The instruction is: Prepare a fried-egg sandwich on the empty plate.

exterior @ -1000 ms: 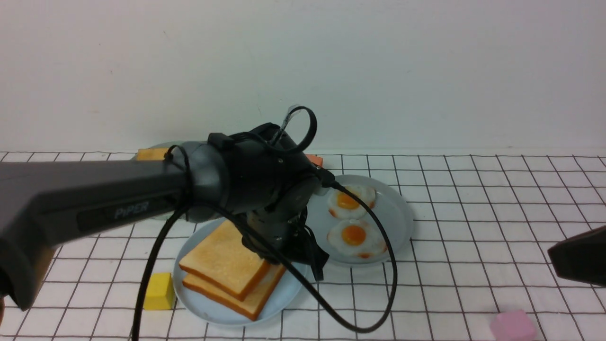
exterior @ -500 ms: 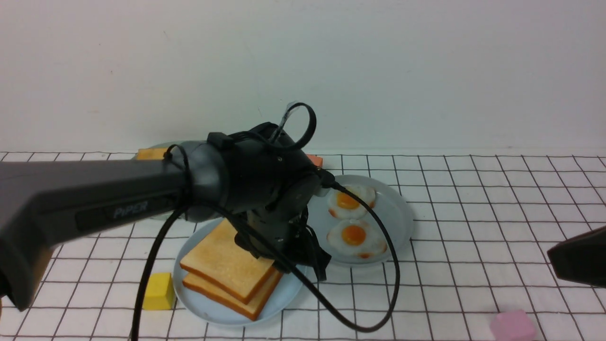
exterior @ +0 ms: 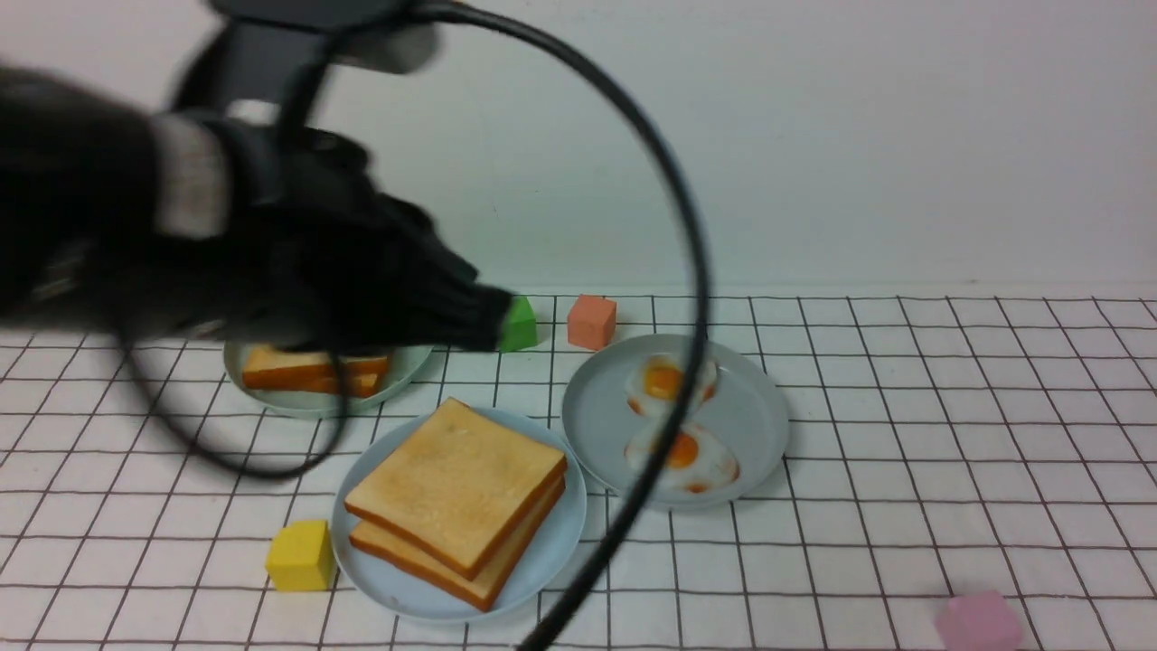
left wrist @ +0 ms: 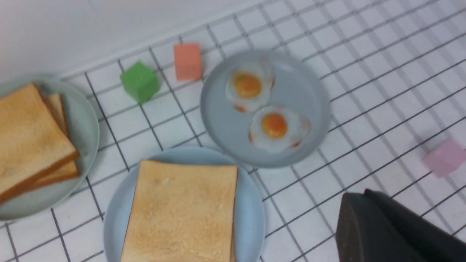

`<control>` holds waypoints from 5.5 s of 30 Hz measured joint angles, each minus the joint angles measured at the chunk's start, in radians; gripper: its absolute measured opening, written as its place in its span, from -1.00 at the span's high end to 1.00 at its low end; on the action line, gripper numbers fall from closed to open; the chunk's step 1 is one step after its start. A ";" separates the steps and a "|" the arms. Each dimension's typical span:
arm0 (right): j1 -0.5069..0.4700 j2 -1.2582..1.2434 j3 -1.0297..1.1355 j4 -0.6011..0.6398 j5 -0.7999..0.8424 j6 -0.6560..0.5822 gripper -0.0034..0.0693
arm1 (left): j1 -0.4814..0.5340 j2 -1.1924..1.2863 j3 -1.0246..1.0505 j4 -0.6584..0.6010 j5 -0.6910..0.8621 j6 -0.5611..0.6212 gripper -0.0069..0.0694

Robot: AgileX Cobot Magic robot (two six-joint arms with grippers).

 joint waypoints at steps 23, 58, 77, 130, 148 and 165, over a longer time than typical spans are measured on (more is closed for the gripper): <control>0.000 -0.437 0.387 -0.136 -0.213 0.309 0.90 | 0.000 -0.998 0.941 -0.041 -0.537 -0.008 0.85; -0.491 -0.738 1.072 -0.034 -0.798 0.002 0.94 | 0.000 -1.002 0.950 -0.041 -0.355 -0.008 0.84; -0.491 -0.738 1.073 -0.032 -0.804 0.001 0.93 | 0.000 -1.002 0.950 -0.041 -0.353 -0.008 0.82; -0.490 -0.738 1.073 -0.030 -0.805 0.001 0.86 | 0.709 -1.106 1.147 -0.264 -0.268 0.065 0.85; -0.490 -0.738 1.073 -0.031 -0.805 0.000 0.79 | 0.709 -1.106 1.147 -0.264 -0.269 0.065 0.83; -0.490 -0.738 1.073 -0.031 -0.805 0.000 0.77 | 0.709 -1.106 1.147 -0.264 -0.270 0.065 0.81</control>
